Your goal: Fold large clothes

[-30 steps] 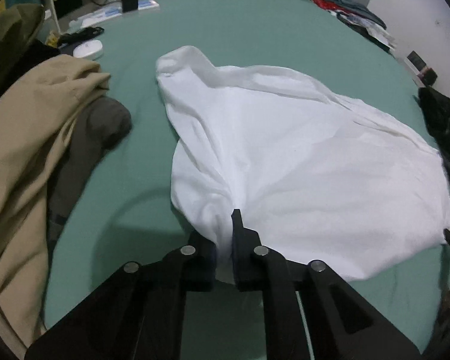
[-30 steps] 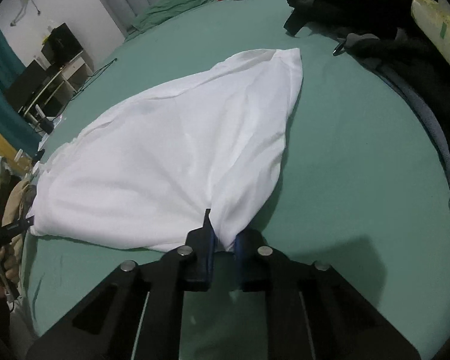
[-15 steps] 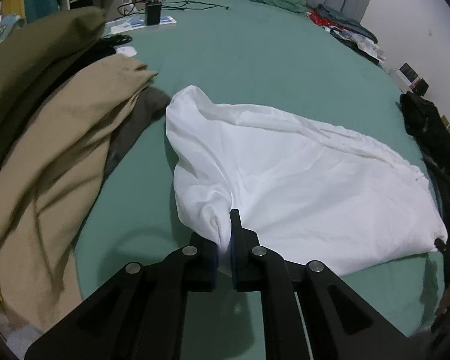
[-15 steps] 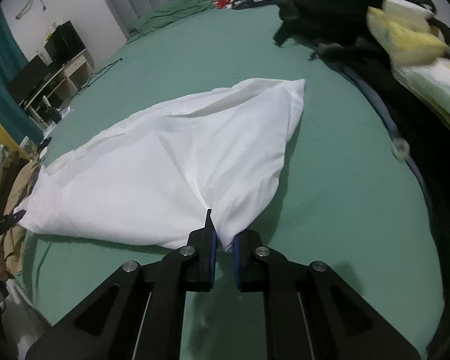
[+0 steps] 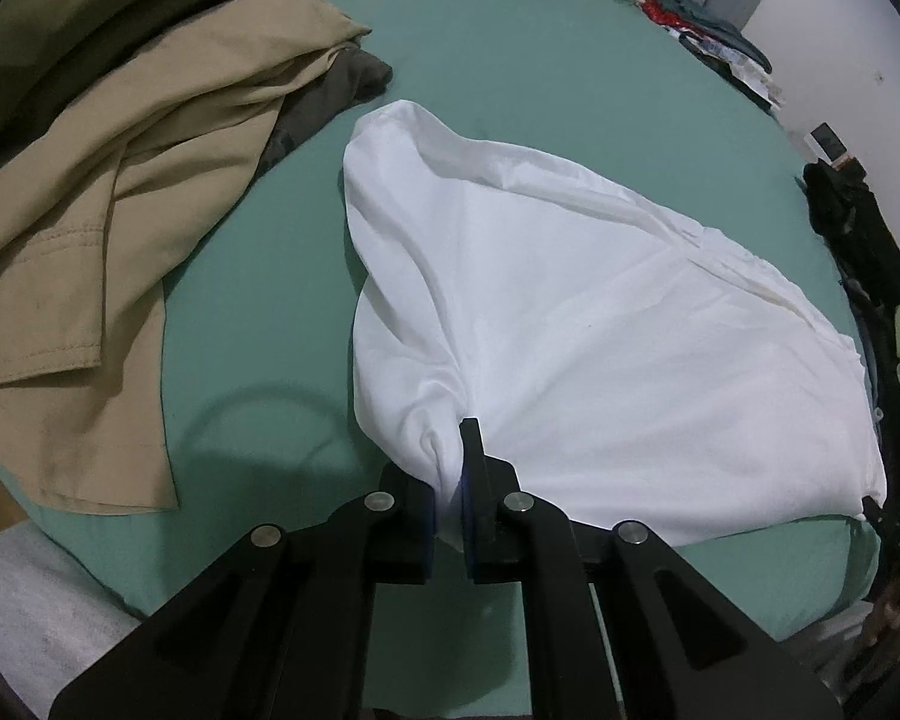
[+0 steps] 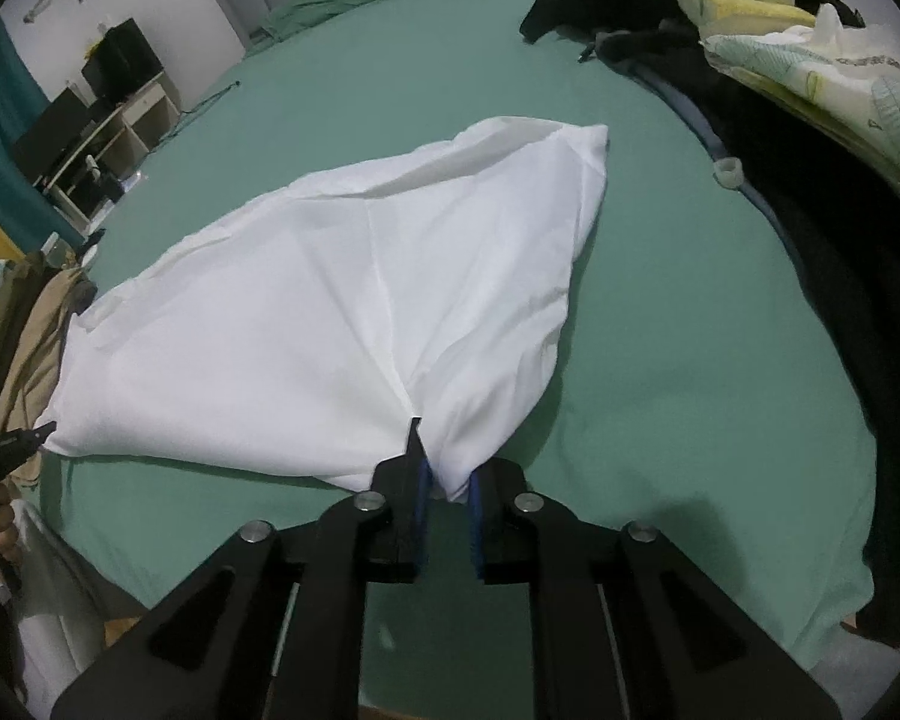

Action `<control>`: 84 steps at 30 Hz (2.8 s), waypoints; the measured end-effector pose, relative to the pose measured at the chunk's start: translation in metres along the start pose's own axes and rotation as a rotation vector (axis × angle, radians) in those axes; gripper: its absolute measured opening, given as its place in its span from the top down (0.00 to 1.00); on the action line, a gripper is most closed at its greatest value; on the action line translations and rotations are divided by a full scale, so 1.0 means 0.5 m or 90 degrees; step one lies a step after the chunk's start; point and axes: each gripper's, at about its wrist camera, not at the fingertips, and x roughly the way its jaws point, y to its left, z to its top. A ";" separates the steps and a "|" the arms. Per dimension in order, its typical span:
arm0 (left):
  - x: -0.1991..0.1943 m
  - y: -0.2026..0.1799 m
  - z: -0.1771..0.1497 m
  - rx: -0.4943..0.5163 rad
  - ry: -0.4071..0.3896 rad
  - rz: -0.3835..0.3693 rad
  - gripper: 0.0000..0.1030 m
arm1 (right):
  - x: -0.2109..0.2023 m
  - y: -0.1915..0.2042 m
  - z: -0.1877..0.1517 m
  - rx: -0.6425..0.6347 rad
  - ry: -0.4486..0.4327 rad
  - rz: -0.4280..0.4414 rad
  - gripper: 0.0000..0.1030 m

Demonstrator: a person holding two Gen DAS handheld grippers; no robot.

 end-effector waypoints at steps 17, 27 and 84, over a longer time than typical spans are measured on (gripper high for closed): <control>-0.043 -0.131 0.127 0.090 -0.069 -0.049 0.64 | 0.030 0.122 0.196 -0.125 -0.032 0.063 0.64; -0.018 -0.224 0.195 0.120 -0.078 0.012 0.64 | 0.233 0.240 0.269 -0.243 0.142 0.144 0.63; 0.114 0.085 0.252 -0.079 -0.006 0.169 0.49 | 0.178 -0.053 0.340 -0.068 -0.003 -0.127 0.57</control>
